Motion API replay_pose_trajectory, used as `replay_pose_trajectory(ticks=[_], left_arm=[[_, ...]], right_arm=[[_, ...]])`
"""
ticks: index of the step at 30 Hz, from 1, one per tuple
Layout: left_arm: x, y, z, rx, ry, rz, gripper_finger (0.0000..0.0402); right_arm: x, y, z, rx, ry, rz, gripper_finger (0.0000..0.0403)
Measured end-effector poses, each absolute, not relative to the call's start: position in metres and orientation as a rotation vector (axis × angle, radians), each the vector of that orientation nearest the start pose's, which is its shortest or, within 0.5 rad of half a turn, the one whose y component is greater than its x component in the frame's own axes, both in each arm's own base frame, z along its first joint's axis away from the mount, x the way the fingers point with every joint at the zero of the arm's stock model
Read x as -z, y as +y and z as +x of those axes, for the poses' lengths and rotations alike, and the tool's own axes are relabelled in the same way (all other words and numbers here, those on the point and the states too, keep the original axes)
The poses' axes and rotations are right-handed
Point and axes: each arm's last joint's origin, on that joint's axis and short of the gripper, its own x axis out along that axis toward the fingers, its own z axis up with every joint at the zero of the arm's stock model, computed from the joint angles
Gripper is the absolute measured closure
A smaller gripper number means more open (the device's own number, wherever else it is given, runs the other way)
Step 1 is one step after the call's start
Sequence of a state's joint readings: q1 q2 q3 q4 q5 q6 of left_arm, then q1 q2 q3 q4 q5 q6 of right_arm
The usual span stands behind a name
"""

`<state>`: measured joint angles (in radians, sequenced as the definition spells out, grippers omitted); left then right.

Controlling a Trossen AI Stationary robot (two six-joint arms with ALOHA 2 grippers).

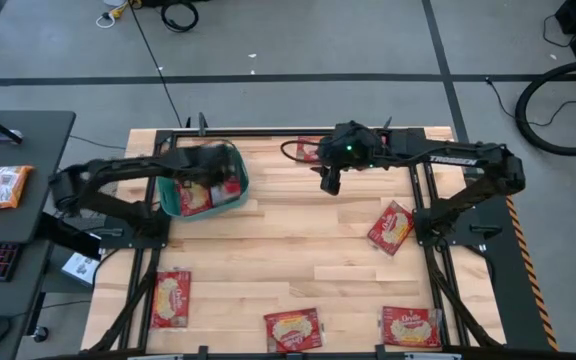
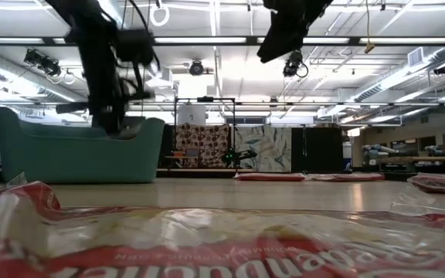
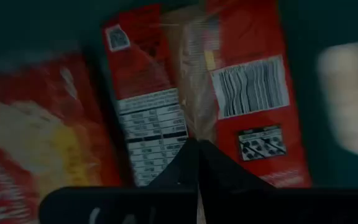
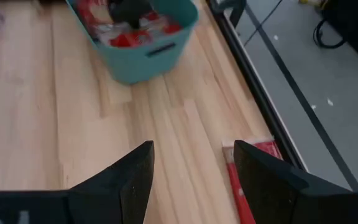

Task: Sort popcorn bags into baskets
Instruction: Adjust the popcorn bag in the green bin

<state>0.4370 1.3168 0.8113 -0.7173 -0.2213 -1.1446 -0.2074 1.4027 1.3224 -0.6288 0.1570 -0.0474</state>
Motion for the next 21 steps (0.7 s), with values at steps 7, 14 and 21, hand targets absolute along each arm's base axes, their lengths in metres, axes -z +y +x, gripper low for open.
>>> replay_pose_trajectory(ticks=[7, 14, 21], left_arm=[[-0.263, 0.086, 0.174, -1.067, 0.452, -1.058, 0.0400], [-0.312, 0.069, 0.167, -0.674, 0.174, -0.951, 0.0401], [-0.359, 0.049, 0.191, -0.164, -0.134, -0.658, 0.0401]], right_arm=[[-0.343, -0.065, 0.295, 0.313, 0.684, -0.037, 0.0176], [-0.344, -0.054, 0.312, 0.108, 0.612, -0.366, 0.0176], [-0.367, -0.049, 0.322, 0.126, 0.371, -0.528, 0.0159]])
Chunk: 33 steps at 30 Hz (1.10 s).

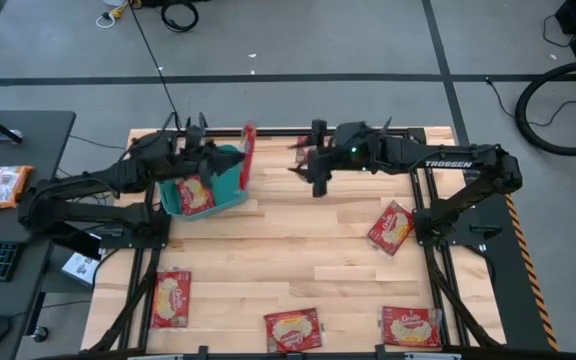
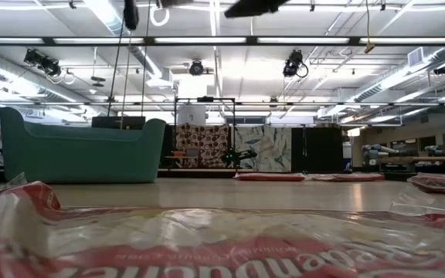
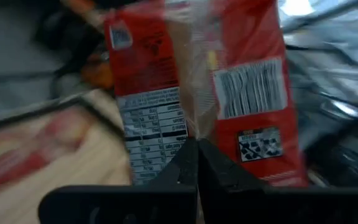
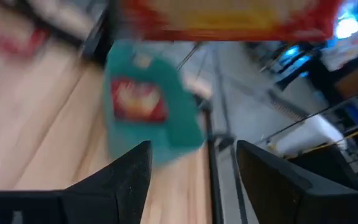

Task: Sort popcorn bags into baskets
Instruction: Adjust the popcorn bag in the green bin

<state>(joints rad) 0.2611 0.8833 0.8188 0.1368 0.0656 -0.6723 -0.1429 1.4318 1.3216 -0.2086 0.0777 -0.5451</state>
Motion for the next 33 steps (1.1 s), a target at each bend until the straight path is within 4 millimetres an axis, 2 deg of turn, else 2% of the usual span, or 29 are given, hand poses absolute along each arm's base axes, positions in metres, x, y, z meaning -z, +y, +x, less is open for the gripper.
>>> replay_pose_trajectory(ticks=[3, 10, 14, 18, 23, 26, 29, 33], left_arm=[[-0.369, 0.043, 0.198, -0.057, -0.242, -0.594, 0.0401], [-0.382, 0.033, 0.214, 0.117, -0.433, -0.481, 0.0401], [-0.377, 0.034, 0.228, 0.138, -0.464, -0.475, 0.0401], [-0.369, 0.036, 0.243, 0.152, -0.474, -0.472, 0.0401], [-0.368, 0.037, 0.249, 0.170, -0.536, -0.446, 0.0402], [-0.367, 0.037, 0.251, 0.169, -0.532, -0.444, 0.0402], [-0.365, 0.037, 0.252, 0.188, -0.517, -0.440, 0.0402], [-0.364, 0.037, 0.252, 0.184, -0.497, -0.448, 0.0398]], right_arm=[[-0.379, -0.051, 0.322, 0.116, 0.234, -0.335, 0.0134], [-0.385, -0.053, 0.336, -0.150, 0.042, 0.076, 0.0065], [-0.382, -0.053, 0.355, -0.269, -0.066, 0.245, 0.0047], [-0.371, -0.047, 0.374, -0.416, -0.109, 0.384, 0.0048], [-0.363, -0.042, 0.384, -0.589, -0.099, 0.512, 0.0062], [-0.363, -0.038, 0.386, -0.621, -0.129, 0.549, 0.0087], [-0.367, -0.036, 0.386, -0.620, -0.166, 0.566, 0.0131], [-0.367, -0.035, 0.386, -0.600, -0.178, 0.579, 0.0221]])
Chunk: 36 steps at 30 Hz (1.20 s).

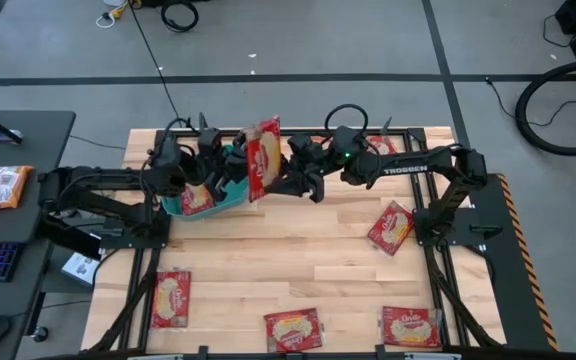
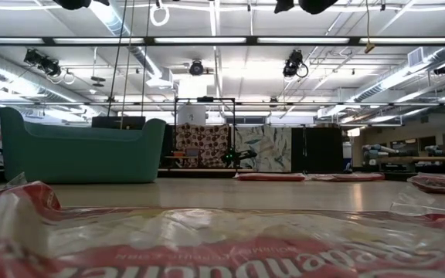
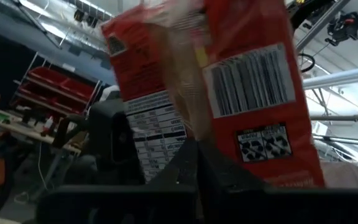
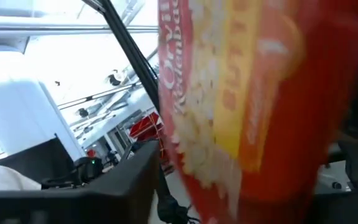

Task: Sort popcorn bags into baskets
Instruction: Adjust the popcorn bag in the green bin

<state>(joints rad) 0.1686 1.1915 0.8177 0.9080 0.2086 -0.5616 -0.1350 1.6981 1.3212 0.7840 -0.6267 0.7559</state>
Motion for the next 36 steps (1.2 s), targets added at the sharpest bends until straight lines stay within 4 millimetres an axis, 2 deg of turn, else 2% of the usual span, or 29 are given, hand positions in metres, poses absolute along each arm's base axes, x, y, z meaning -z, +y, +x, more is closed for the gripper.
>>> replay_pose_trajectory(ticks=[5, 6, 9, 12, 17, 22, 25, 28, 31, 36], left_arm=[[-0.361, 0.040, 0.252, 0.173, -0.443, -0.509, 0.0366], [-0.362, 0.042, 0.250, 0.168, -0.431, -0.511, 0.0356], [-0.365, 0.047, 0.239, 0.122, -0.393, -0.520, 0.0321], [-0.373, 0.056, 0.220, 0.065, -0.392, -0.536, 0.0281], [-0.380, 0.064, 0.190, -0.032, -0.351, -0.571, 0.0210], [-0.366, 0.060, 0.192, -0.072, -0.200, -0.650, 0.0155], [-0.351, 0.049, 0.199, -0.117, -0.065, -0.689, 0.0143], [-0.336, 0.037, 0.204, -0.179, 0.064, -0.701, 0.0145], [-0.336, 0.028, 0.204, -0.229, 0.050, -0.684, 0.0152], [-0.341, 0.026, 0.206, -0.318, -0.033, -0.616, 0.0154]], right_arm=[[-0.367, -0.035, 0.386, -0.602, -0.170, 0.583, 0.0361], [-0.366, -0.036, 0.386, -0.606, -0.167, 0.580, 0.0376], [-0.369, -0.040, 0.382, -0.597, -0.134, 0.592, 0.0377], [-0.370, -0.042, 0.375, -0.548, -0.053, 0.585, 0.0375], [-0.357, -0.046, 0.365, -0.340, 0.143, 0.522, 0.0378], [-0.331, -0.057, 0.362, -0.033, 0.336, 0.467, 0.0377], [-0.327, -0.061, 0.360, 0.020, 0.369, 0.442, 0.0372], [-0.333, -0.062, 0.358, 0.021, 0.330, 0.425, 0.0373], [-0.347, -0.063, 0.352, -0.004, 0.269, 0.414, 0.0375], [-0.354, -0.064, 0.352, -0.090, 0.215, 0.411, 0.0373]])
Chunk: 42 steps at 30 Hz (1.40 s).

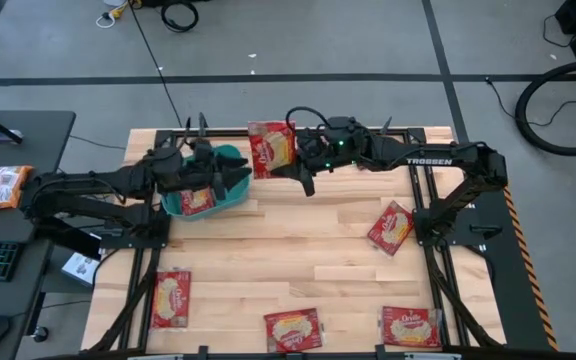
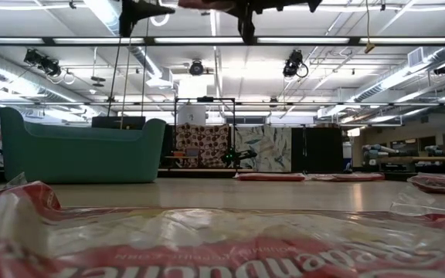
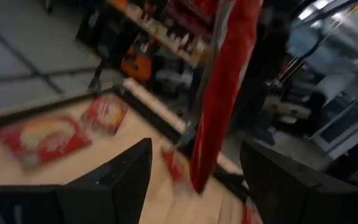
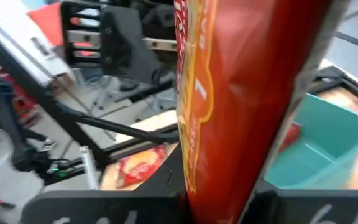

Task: Sort popcorn bags into baskets
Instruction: Adjust the popcorn bag in the green bin

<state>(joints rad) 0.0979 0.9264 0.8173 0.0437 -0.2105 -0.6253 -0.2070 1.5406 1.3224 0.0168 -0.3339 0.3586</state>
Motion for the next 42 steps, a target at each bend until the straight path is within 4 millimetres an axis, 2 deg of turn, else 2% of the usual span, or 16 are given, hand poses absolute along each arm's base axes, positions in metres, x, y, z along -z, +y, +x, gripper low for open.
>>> replay_pose_trajectory(ticks=[7, 13, 16, 19, 23, 28, 31, 35, 38, 42], left_arm=[[-0.350, 0.032, 0.224, -0.288, -0.196, -0.563, 0.0154], [-0.335, 0.043, 0.248, -0.320, -0.193, -0.568, 0.0165], [-0.330, 0.045, 0.254, -0.324, -0.179, -0.569, 0.0203], [-0.327, 0.048, 0.251, -0.340, -0.143, -0.586, 0.0273], [-0.329, 0.052, 0.228, -0.395, -0.055, -0.625, 0.0373], [-0.317, 0.056, 0.186, -0.568, 0.152, -0.800, 0.0361], [-0.303, 0.052, 0.156, -0.693, 0.329, -0.995, 0.0350], [-0.279, 0.046, 0.121, -0.959, 0.586, -1.256, 0.0359], [-0.270, 0.044, 0.104, -1.163, 0.697, -1.304, 0.0366], [-0.268, 0.052, 0.098, -1.311, 0.644, -1.277, 0.0362]], right_arm=[[-0.349, -0.063, 0.355, -0.121, 0.232, 0.419, 0.0373], [-0.349, -0.063, 0.355, -0.123, 0.233, 0.424, 0.0372], [-0.348, -0.063, 0.355, -0.107, 0.250, 0.436, 0.0366], [-0.344, -0.063, 0.353, -0.106, 0.293, 0.437, 0.0343], [-0.338, -0.066, 0.348, -0.084, 0.376, 0.434, 0.0290], [-0.332, -0.079, 0.337, 0.015, 0.466, 0.474, 0.0236], [-0.328, -0.086, 0.332, 0.041, 0.512, 0.495, 0.0226], [-0.326, -0.087, 0.330, 0.038, 0.534, 0.494, 0.0226], [-0.326, -0.086, 0.331, 0.031, 0.530, 0.474, 0.0226], [-0.327, -0.087, 0.331, 0.031, 0.520, 0.471, 0.0227]])
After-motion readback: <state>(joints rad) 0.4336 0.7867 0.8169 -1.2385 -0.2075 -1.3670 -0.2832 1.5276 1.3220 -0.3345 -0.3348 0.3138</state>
